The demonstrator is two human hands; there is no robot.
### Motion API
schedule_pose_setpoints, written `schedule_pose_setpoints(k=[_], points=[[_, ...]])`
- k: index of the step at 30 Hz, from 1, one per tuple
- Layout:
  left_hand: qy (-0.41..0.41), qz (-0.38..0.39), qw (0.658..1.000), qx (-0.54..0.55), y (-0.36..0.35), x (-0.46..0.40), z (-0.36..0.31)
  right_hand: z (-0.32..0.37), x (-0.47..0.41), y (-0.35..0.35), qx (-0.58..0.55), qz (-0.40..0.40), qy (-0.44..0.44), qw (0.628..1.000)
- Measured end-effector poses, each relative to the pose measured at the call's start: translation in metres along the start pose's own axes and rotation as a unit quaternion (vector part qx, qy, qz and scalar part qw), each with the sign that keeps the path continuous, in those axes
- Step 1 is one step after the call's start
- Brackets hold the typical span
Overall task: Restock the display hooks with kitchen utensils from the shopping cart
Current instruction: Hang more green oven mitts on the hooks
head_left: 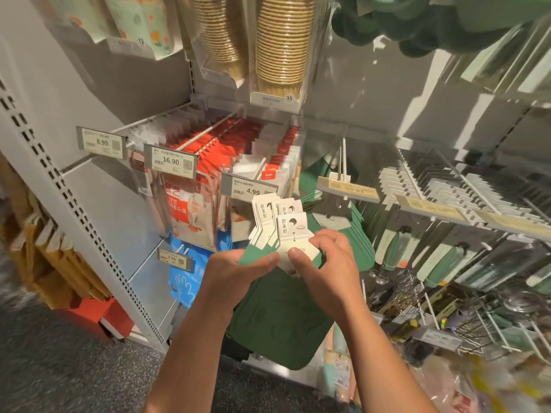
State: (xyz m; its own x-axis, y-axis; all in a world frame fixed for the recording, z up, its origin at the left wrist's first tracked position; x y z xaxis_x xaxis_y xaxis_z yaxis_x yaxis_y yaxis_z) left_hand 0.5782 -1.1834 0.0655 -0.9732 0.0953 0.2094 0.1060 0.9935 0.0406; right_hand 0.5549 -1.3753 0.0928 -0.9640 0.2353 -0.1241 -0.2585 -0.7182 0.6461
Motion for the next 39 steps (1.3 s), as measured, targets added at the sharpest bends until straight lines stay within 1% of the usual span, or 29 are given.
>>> schedule_pose_setpoints(k=[6,9,13,15,17,20,24,26,29,31,32,35,39], points=[[0.014,0.034,0.999,0.004,0.002,0.001,0.0,0.004,-0.003,0.002,-0.038,-0.017,0.009,0.999],[0.023,0.047,0.998,0.023,0.001,0.002,0.001,0.001,-0.003,0.0,-0.052,-0.015,-0.003,0.999],[0.029,0.056,0.998,0.026,0.001,0.001,0.002,-0.001,-0.004,0.0,-0.076,-0.004,0.019,0.997],[0.036,0.049,0.998,0.025,0.005,-0.001,0.005,-0.005,-0.005,0.0,-0.098,0.003,0.017,0.995],[0.038,0.032,0.999,0.023,0.012,-0.004,0.01,-0.012,-0.005,0.004,-0.144,-0.005,0.018,0.989],[0.019,0.008,1.0,0.022,0.021,-0.004,0.009,-0.018,-0.006,0.014,-0.184,-0.018,0.034,0.982],[-0.034,-0.008,0.999,-0.034,0.028,-0.006,-0.002,-0.033,-0.011,0.02,-0.155,-0.051,0.011,0.987],[-0.041,-0.023,0.996,-0.069,0.031,-0.006,-0.005,-0.039,-0.016,0.027,-0.127,-0.059,0.0,0.99],[-0.043,-0.035,0.993,-0.108,0.032,-0.008,-0.006,-0.044,-0.023,0.044,-0.015,-0.077,-0.009,0.997],[-0.041,-0.038,0.99,-0.132,0.031,-0.009,-0.005,-0.046,-0.028,0.055,0.067,-0.087,-0.022,0.994],[-0.04,-0.043,0.989,-0.139,0.032,-0.009,-0.006,-0.048,-0.031,0.058,0.085,-0.091,-0.027,0.992],[-0.032,-0.051,0.99,-0.126,0.037,-0.007,-0.009,-0.052,-0.039,0.057,0.072,-0.099,-0.035,0.992],[-0.02,-0.054,0.995,-0.086,0.043,-0.003,-0.016,-0.052,-0.042,0.055,0.048,-0.135,-0.051,0.988]])
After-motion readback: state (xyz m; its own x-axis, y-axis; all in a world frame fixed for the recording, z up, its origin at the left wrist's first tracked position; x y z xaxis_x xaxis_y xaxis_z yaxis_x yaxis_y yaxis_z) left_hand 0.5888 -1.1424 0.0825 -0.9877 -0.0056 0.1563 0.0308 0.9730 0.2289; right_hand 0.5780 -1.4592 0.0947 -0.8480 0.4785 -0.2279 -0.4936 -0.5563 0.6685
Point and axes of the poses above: each hand's wrist, its own x-axis away from the middle knuckle, its own y-axis out of the back of the hand, z = x × y, the point moved 8 cm from there along -x, towards the middle knuckle, and after that the axes turned 2 degrees about -x, right-handed, at the moved point
